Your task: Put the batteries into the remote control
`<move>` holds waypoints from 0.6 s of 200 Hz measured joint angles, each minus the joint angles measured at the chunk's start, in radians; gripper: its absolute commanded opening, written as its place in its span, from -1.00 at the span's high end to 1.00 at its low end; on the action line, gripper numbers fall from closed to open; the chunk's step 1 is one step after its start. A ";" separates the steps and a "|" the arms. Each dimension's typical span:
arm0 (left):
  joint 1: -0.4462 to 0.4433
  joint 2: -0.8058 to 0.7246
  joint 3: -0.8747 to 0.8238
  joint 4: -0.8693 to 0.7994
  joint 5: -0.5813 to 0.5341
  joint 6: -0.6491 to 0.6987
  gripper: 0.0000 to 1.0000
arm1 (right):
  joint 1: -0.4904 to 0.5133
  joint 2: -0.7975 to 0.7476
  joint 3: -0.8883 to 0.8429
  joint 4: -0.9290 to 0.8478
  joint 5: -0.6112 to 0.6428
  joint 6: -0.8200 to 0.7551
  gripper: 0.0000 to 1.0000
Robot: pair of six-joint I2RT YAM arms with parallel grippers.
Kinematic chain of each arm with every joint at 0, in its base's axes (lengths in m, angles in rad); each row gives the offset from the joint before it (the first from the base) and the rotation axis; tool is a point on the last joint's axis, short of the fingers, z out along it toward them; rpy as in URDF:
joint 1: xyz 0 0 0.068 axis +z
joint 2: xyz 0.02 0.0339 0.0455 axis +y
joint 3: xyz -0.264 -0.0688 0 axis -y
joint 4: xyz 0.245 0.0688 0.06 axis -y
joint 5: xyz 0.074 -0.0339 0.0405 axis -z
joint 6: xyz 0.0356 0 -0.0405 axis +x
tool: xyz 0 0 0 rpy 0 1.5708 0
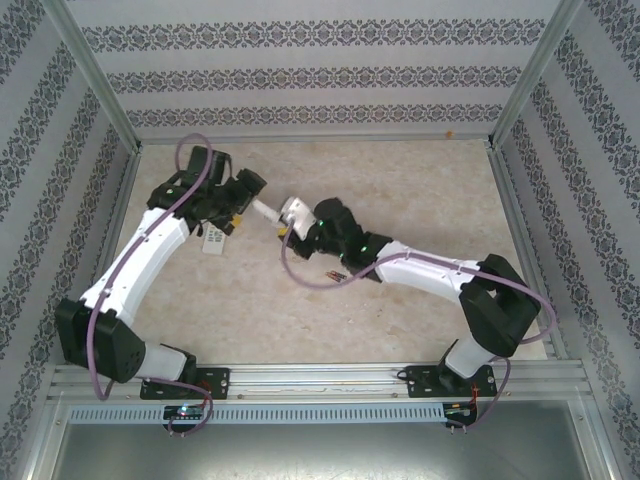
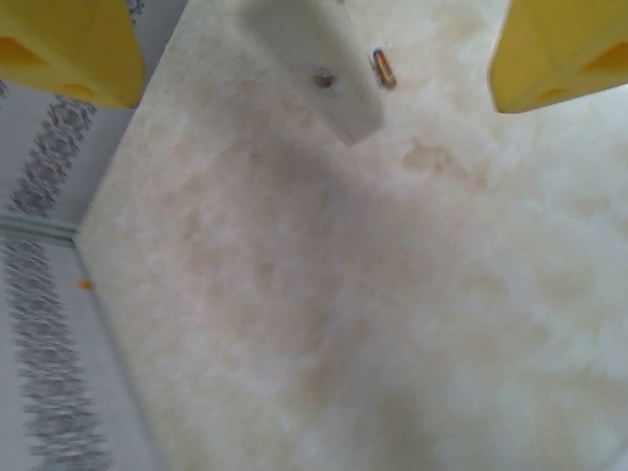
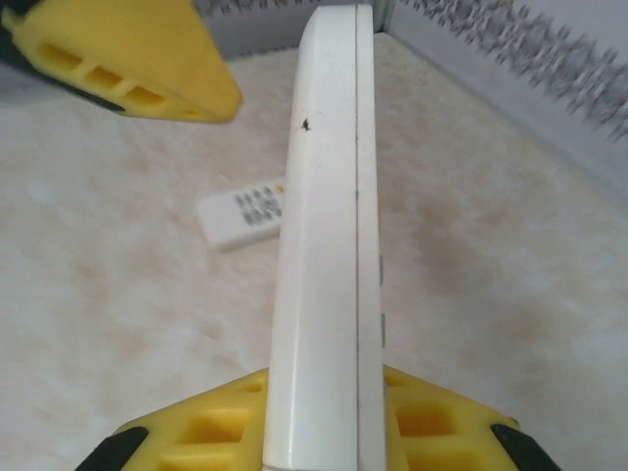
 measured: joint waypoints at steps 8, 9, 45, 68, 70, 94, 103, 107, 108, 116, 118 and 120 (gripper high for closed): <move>0.036 -0.037 -0.022 0.053 0.035 0.040 -0.94 | -0.053 0.000 0.026 -0.012 -0.097 0.113 0.75; 0.039 -0.040 -0.024 0.060 0.039 0.043 -0.94 | -0.058 0.000 0.029 -0.012 -0.106 0.121 0.74; 0.182 -0.122 -0.181 0.477 0.365 0.067 -0.91 | -0.216 0.000 0.125 0.036 -0.407 0.584 0.70; 0.190 -0.064 -0.275 0.779 0.533 -0.031 -0.87 | -0.201 0.008 0.169 0.092 -0.504 0.789 0.70; 0.190 -0.060 -0.282 0.800 0.544 -0.040 -0.87 | -0.199 0.010 0.172 0.097 -0.511 0.807 0.70; 0.190 -0.040 -0.322 0.961 0.625 -0.118 -0.63 | -0.176 0.044 0.201 0.184 -0.557 0.973 0.70; 0.189 -0.043 -0.322 1.014 0.644 -0.142 -0.47 | -0.166 0.062 0.212 0.204 -0.564 1.017 0.69; 0.189 -0.045 -0.322 1.040 0.653 -0.148 -0.41 | -0.161 0.069 0.219 0.209 -0.566 1.032 0.68; 0.189 -0.046 -0.322 1.045 0.653 -0.151 -0.39 | -0.159 0.071 0.220 0.210 -0.566 1.035 0.68; 0.188 -0.050 -0.322 1.091 0.665 -0.177 -0.26 | -0.150 0.089 0.236 0.221 -0.570 1.064 0.67; 0.188 -0.051 -0.322 1.102 0.669 -0.176 -0.22 | -0.147 0.093 0.240 0.224 -0.570 1.071 0.67; 0.188 -0.052 -0.322 1.112 0.672 -0.181 -0.19 | -0.145 0.097 0.245 0.227 -0.570 1.075 0.66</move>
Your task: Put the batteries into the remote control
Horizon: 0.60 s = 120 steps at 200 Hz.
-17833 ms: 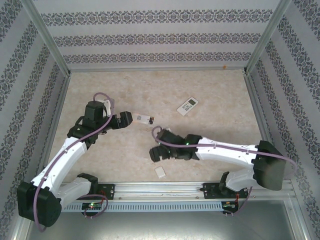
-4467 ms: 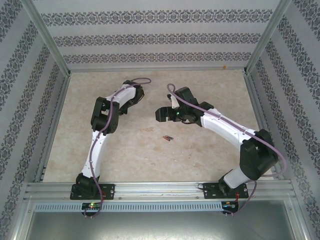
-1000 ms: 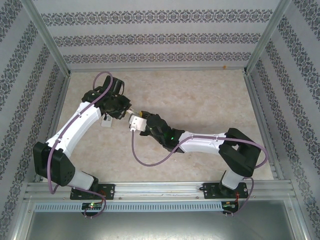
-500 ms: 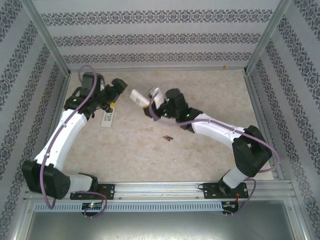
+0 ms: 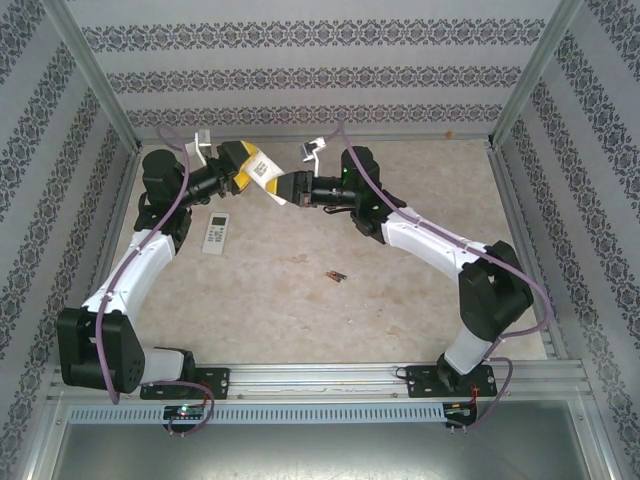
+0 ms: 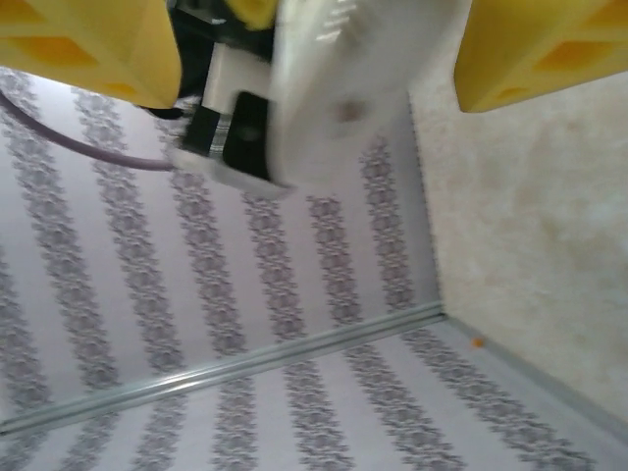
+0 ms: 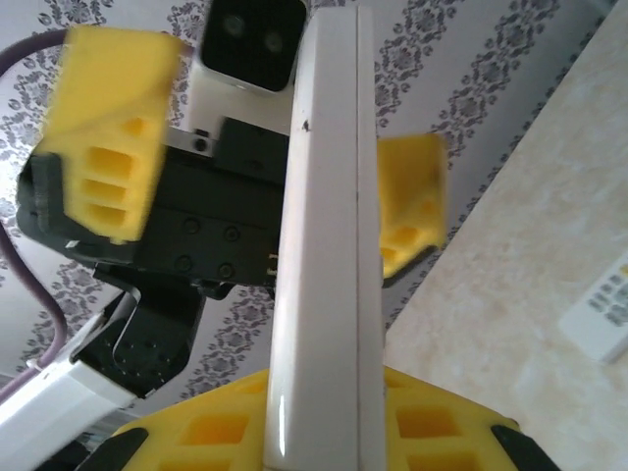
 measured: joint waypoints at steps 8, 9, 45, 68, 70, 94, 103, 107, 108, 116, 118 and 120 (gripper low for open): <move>0.001 -0.003 -0.001 0.031 0.003 -0.024 -0.05 | 0.010 0.015 0.017 0.025 0.000 0.019 0.65; 0.001 -0.003 -0.002 0.033 0.003 -0.028 -0.03 | 0.010 0.016 0.019 0.026 0.000 0.021 0.65; -0.004 -0.003 -0.008 0.129 0.013 -0.079 0.63 | 0.034 0.035 0.074 0.083 0.005 0.116 0.45; -0.006 -0.021 -0.021 0.140 0.002 -0.069 0.82 | 0.035 0.036 0.074 0.089 0.009 0.156 0.03; -0.006 -0.024 -0.023 0.137 0.001 -0.066 0.82 | 0.035 0.036 0.070 0.087 0.015 0.160 0.03; -0.014 -0.055 -0.045 0.071 -0.029 0.003 0.95 | 0.037 -0.005 -0.017 0.103 0.069 0.169 0.21; -0.023 -0.064 -0.056 0.037 -0.045 0.034 1.00 | 0.040 -0.036 -0.058 0.097 0.095 0.163 0.29; -0.025 -0.068 -0.061 0.027 -0.054 0.043 1.00 | 0.040 -0.051 -0.076 0.091 0.108 0.165 0.32; -0.025 -0.069 -0.063 0.024 -0.056 0.046 1.00 | 0.040 -0.053 -0.078 0.089 0.110 0.163 0.32; -0.025 -0.077 -0.069 0.011 -0.068 0.060 1.00 | 0.042 -0.075 -0.097 0.071 0.134 0.152 0.37; -0.025 -0.079 -0.071 0.010 -0.071 0.062 1.00 | 0.042 -0.078 -0.100 0.068 0.139 0.152 0.38; -0.025 -0.081 -0.072 0.008 -0.073 0.063 1.00 | 0.042 -0.080 -0.101 0.065 0.142 0.151 0.39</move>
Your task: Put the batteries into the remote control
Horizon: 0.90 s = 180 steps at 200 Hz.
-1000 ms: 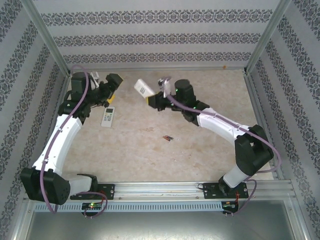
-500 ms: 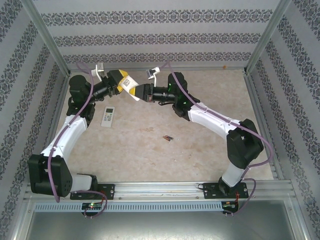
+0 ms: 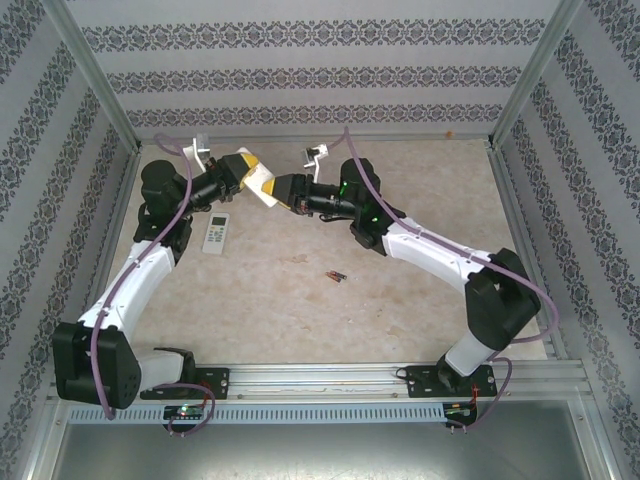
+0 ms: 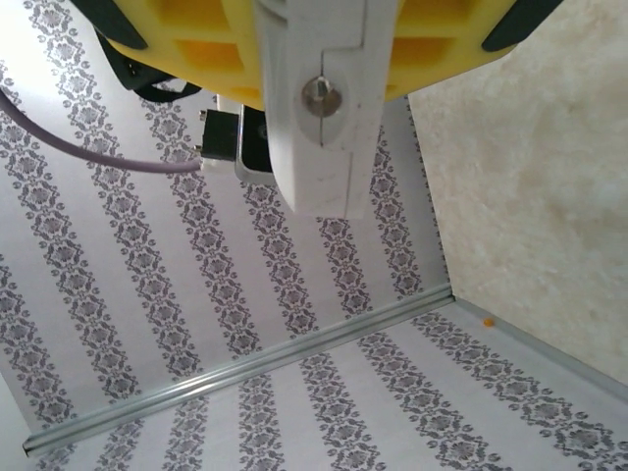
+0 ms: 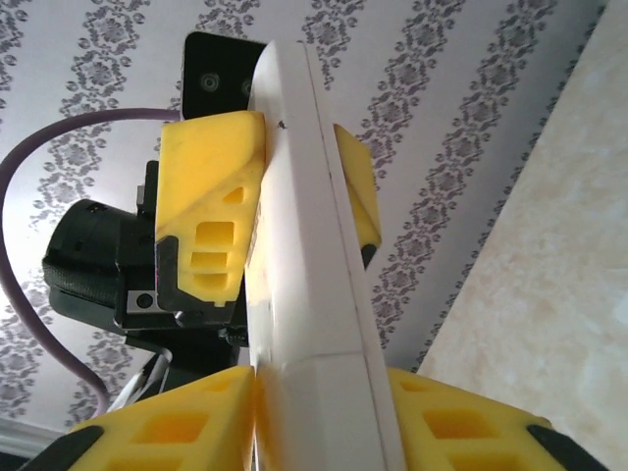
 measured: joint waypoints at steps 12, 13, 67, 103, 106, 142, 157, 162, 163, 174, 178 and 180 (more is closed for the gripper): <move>-0.001 -0.012 -0.003 -0.002 -0.005 0.006 1.00 | 0.008 -0.006 -0.002 -0.005 0.013 -0.005 0.41; -0.001 -0.012 -0.003 -0.002 -0.005 0.006 1.00 | 0.008 -0.006 -0.002 -0.005 0.015 -0.006 0.41; -0.006 -0.053 -0.002 -0.107 -0.038 0.092 1.00 | 0.021 -0.047 -0.114 0.047 0.048 -0.030 0.31; 0.010 -0.066 -0.002 -0.119 -0.098 0.118 1.00 | 0.019 -0.055 -0.145 0.021 0.055 -0.056 0.43; 0.010 -0.069 -0.002 -0.115 -0.099 0.118 1.00 | 0.019 -0.055 -0.146 0.010 0.054 -0.059 0.42; 0.007 -0.110 0.000 -0.114 -0.108 0.128 1.00 | 0.019 -0.043 -0.166 -0.046 0.056 -0.078 0.67; 0.007 -0.111 0.000 -0.138 -0.132 0.150 1.00 | 0.018 -0.042 -0.178 -0.056 0.064 -0.080 0.74; 0.007 -0.111 0.000 -0.154 -0.143 0.159 1.00 | 0.016 -0.042 -0.183 -0.056 0.066 -0.080 0.76; 0.007 -0.111 0.000 -0.161 -0.149 0.165 1.00 | 0.015 -0.042 -0.184 -0.057 0.066 -0.080 0.76; 0.007 -0.111 0.000 -0.214 -0.188 0.193 1.00 | 0.004 -0.040 -0.195 -0.059 0.074 -0.080 0.76; 0.007 -0.112 0.001 -0.240 -0.206 0.209 1.00 | -0.003 -0.037 -0.199 -0.061 0.080 -0.082 0.74; 0.007 -0.112 0.001 -0.253 -0.216 0.215 1.00 | -0.006 -0.036 -0.201 -0.062 0.082 -0.083 0.73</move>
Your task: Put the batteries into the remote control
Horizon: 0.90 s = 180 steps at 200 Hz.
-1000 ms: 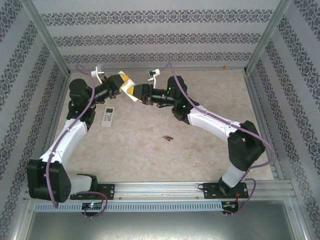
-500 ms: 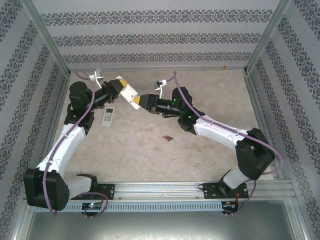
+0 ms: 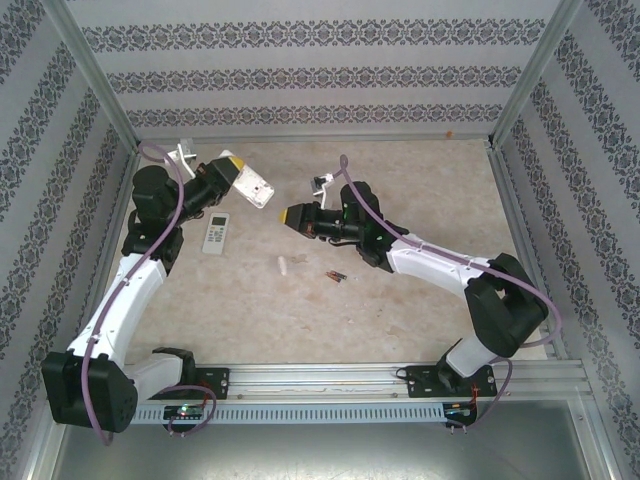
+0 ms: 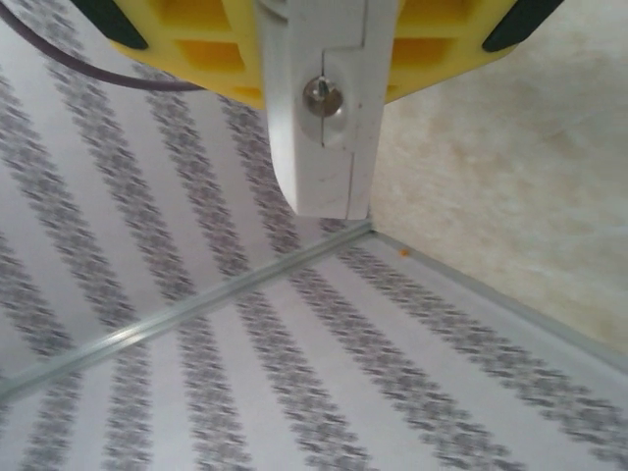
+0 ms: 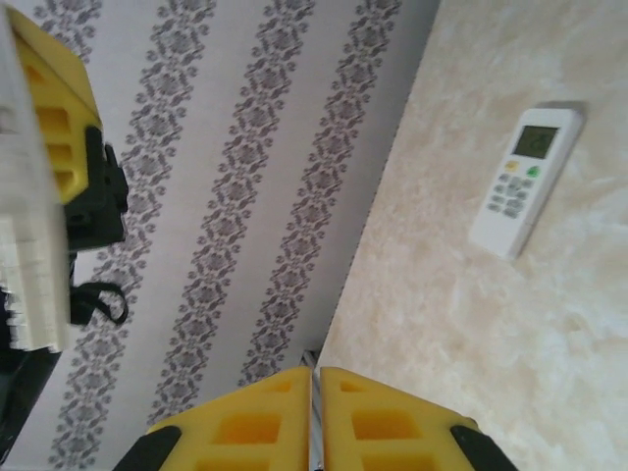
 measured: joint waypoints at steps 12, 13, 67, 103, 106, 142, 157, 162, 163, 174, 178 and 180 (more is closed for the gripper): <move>0.000 -0.002 0.000 -0.073 -0.055 0.046 1.00 | -0.025 0.007 -0.011 -0.020 0.018 -0.016 0.55; 0.000 -0.002 0.000 -0.079 -0.061 0.050 1.00 | -0.029 0.008 -0.011 -0.021 0.019 -0.021 0.51; -0.008 0.068 -0.081 -0.113 -0.039 0.118 1.00 | 0.000 -0.027 -0.016 -0.184 0.180 -0.487 -0.95; -0.082 0.106 -0.114 -0.108 0.002 0.132 1.00 | 0.133 -0.082 0.043 -0.232 0.275 -0.884 -0.96; -0.088 0.105 -0.114 -0.105 0.004 0.132 1.00 | 0.137 -0.079 0.055 -0.239 0.282 -0.906 -0.95; -0.140 0.084 -0.114 -0.065 0.007 0.127 1.00 | 0.138 -0.006 0.212 -0.298 0.324 -1.062 -0.77; -0.136 0.081 -0.117 -0.050 -0.013 0.123 1.00 | 0.138 0.024 0.249 -0.314 0.321 -1.077 -0.52; -0.135 0.081 -0.120 -0.044 -0.024 0.122 1.00 | 0.139 0.032 0.260 -0.320 0.315 -1.078 -0.45; -0.135 0.081 -0.121 -0.043 -0.026 0.121 1.00 | 0.139 0.034 0.262 -0.323 0.315 -1.079 -0.44; -0.134 0.081 -0.124 -0.040 -0.045 0.119 1.00 | 0.144 0.045 0.275 -0.336 0.308 -1.086 -0.33; -0.134 0.081 -0.126 -0.039 -0.049 0.119 1.00 | 0.146 0.047 0.278 -0.339 0.308 -1.087 -0.32; -0.134 0.081 -0.126 -0.040 -0.050 0.119 1.00 | 0.146 0.049 0.279 -0.341 0.306 -1.089 -0.31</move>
